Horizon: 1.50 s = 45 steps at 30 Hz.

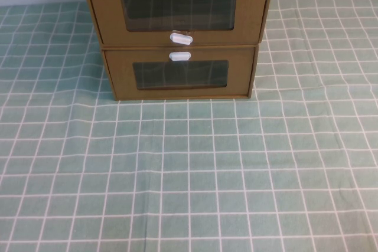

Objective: Open the shoe box
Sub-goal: 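Pull the top drawer of the cardboard box fully open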

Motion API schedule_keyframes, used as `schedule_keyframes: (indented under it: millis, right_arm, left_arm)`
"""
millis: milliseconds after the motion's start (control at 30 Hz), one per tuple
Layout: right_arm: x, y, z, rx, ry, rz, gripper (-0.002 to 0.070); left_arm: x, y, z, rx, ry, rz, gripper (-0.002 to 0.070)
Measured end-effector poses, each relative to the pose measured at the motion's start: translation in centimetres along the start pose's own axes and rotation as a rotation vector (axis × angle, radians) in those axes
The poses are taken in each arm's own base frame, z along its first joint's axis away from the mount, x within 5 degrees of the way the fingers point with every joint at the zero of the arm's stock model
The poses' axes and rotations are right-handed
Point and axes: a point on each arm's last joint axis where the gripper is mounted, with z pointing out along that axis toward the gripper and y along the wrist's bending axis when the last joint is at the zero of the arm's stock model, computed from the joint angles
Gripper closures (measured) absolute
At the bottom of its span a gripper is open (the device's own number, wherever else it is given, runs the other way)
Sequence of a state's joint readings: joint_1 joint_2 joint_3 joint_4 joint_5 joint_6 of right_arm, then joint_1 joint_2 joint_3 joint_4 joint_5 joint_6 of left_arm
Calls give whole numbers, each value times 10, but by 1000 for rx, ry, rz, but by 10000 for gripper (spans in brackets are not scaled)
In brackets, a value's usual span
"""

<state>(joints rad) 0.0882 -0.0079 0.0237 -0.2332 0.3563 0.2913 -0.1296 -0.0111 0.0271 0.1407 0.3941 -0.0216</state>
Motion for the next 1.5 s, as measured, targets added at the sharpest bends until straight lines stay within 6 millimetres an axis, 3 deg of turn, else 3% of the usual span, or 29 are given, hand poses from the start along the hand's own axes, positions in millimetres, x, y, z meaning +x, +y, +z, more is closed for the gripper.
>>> schedule_keyframes:
  millis: [200,367,567,767,933,1100,1300,1400,1500]
  right_arm:
    - [0,0,0,0,0,0,690]
    - [-5,2,0,-17,-58,0,690]
    - [-32,10,-6,-107,-359,-2,690]
    - [-63,19,-28,-232,-773,-10,690]
    - [-74,23,-44,-298,-983,-20,690]
    - [-77,24,-50,-316,-1048,-19,690]
    - [-84,23,-61,-344,-1176,20,690]
    - [-102,23,-74,-341,-1230,19,690]
    - [-135,22,-99,-319,-1273,17,690]
  left_arm:
    - [-1,0,0,-4,-15,9,680]
    - [-13,0,-1,-1,-147,12,680]
    - [-47,-1,-13,10,-549,15,680]
    - [-71,-2,-34,21,-900,18,680]
    - [-75,-3,-40,23,-972,20,680]
    - [-78,-3,-43,37,-1021,-1,680]
    - [-86,0,-62,101,-1244,-136,680]
    - [-99,5,-74,95,-1313,-193,680]
    - [-126,12,-97,86,-1375,-233,680]
